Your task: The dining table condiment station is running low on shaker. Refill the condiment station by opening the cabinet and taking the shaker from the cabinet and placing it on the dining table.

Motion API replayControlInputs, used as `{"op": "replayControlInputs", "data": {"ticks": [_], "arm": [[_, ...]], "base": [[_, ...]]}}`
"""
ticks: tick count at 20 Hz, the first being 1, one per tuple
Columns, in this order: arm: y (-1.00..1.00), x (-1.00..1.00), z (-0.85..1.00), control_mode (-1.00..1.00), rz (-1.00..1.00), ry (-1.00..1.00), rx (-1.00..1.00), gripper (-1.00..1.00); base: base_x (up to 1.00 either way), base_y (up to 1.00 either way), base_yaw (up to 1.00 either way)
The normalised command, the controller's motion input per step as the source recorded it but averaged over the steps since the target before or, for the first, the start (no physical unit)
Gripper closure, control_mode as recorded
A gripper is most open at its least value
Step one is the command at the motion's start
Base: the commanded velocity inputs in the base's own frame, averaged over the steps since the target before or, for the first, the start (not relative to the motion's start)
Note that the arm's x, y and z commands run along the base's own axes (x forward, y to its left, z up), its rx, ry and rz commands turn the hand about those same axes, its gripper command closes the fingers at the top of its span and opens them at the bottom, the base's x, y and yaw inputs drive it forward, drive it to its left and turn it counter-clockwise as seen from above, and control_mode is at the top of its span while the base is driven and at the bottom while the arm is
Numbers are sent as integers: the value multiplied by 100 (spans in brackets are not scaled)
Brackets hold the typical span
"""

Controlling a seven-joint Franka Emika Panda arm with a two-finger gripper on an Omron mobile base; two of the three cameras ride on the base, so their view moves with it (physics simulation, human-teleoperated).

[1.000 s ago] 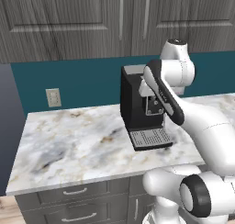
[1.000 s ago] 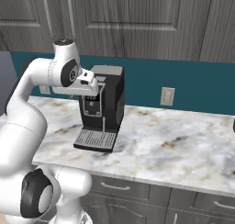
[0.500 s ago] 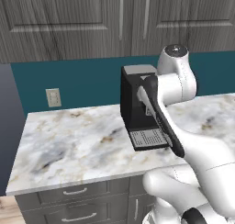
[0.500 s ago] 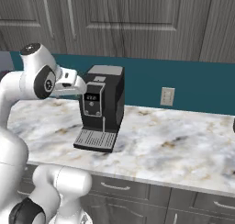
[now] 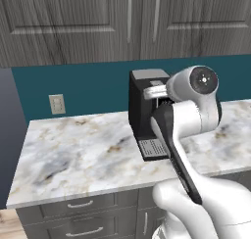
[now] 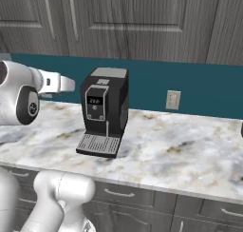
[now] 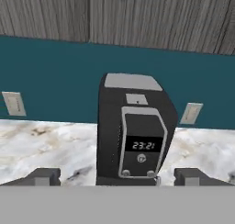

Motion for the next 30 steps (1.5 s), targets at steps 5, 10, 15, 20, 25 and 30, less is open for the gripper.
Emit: {"op": "replayControlInputs", "data": {"ticks": [5, 10, 15, 20, 25, 30], "arm": [[-11, 1, 50, -100, 15, -33, 22, -100], [-45, 9, 2, -100, 0, -1, 23, -100], [-5, -6, 45, -100, 6, -38, 1, -100], [3, 0, 57, -100, 1, -42, -17, -100], [1, 11, 31, -100, 0, -20, -12, -100], [4, 36, 34, -100, 0, -4, -4, -100]], "base": [[0, 0, 0], [0, 0, 0], [0, 0, 0], [0, 0, 0], [0, 0, 0], [0, 0, 0]]}}
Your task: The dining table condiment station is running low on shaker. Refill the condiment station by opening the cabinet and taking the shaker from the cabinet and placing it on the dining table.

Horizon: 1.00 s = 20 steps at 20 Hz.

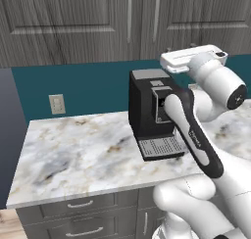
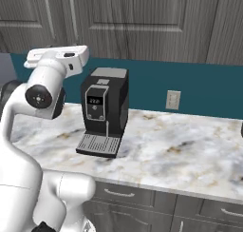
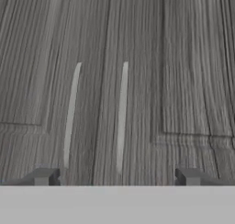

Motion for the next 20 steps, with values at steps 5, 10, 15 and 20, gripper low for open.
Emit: {"op": "replayControlInputs", "data": {"ticks": [5, 10, 15, 20], "arm": [[25, 46, 44, -100, -5, 0, -7, -100], [21, 31, 40, -100, -7, 0, -8, -100], [0, 4, 29, -100, -6, 0, -1, -100], [-2, 12, 31, -100, 0, 0, 9, -100]], "base": [[0, 0, 0], [0, 0, 0], [0, 0, 0], [0, 0, 0]]}}
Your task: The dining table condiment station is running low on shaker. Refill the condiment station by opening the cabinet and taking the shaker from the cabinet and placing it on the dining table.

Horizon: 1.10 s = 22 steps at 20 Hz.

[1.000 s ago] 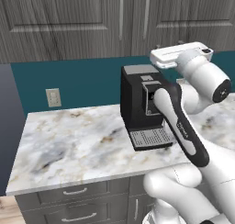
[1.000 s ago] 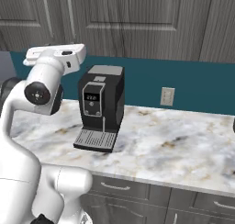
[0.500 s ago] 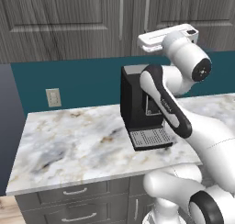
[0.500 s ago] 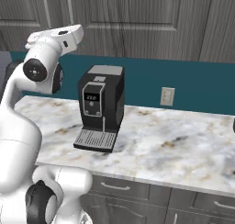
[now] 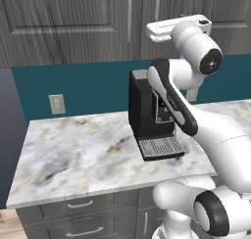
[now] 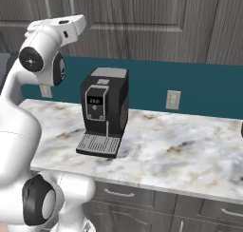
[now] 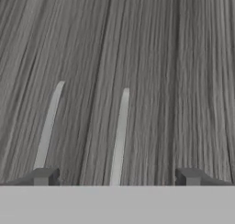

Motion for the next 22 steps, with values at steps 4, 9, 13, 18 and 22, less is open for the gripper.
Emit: {"op": "replayControlInputs", "data": {"ticks": [4, 9, 13, 18, 22], "arm": [[-3, 37, 7, -100, 0, 0, 15, -100], [-5, 38, -1, -100, 0, -1, 12, -100], [0, 42, -12, -100, 0, -7, 0, -100], [0, 46, -8, -100, 1, -11, 0, -100], [0, 43, -1, -100, 2, -4, 0, -100]], "base": [[0, 0, 0], [0, 0, 0], [0, 0, 0], [0, 0, 0], [0, 0, 0]]}}
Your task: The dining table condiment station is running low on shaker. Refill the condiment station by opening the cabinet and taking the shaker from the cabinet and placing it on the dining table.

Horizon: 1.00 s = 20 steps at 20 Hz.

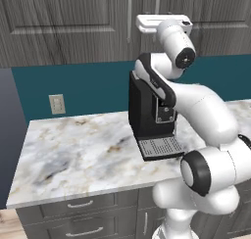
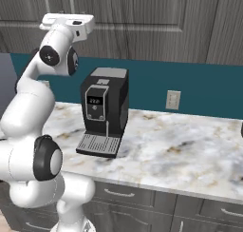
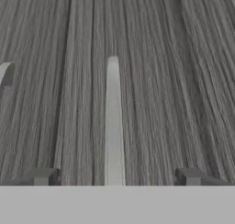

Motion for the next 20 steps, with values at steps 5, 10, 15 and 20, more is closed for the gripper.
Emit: {"op": "replayControlInputs", "data": {"ticks": [5, 10, 15, 20], "arm": [[0, 53, 0, -100, 1, 0, 0, -100], [0, 54, 0, -100, 2, 3, 0, -100], [0, 39, -1, -100, 0, 7, 0, 100], [0, 17, -9, -100, 0, 10, -3, 100]], "base": [[0, 0, 0], [0, 0, 0], [0, 0, 0], [0, 0, 0]]}}
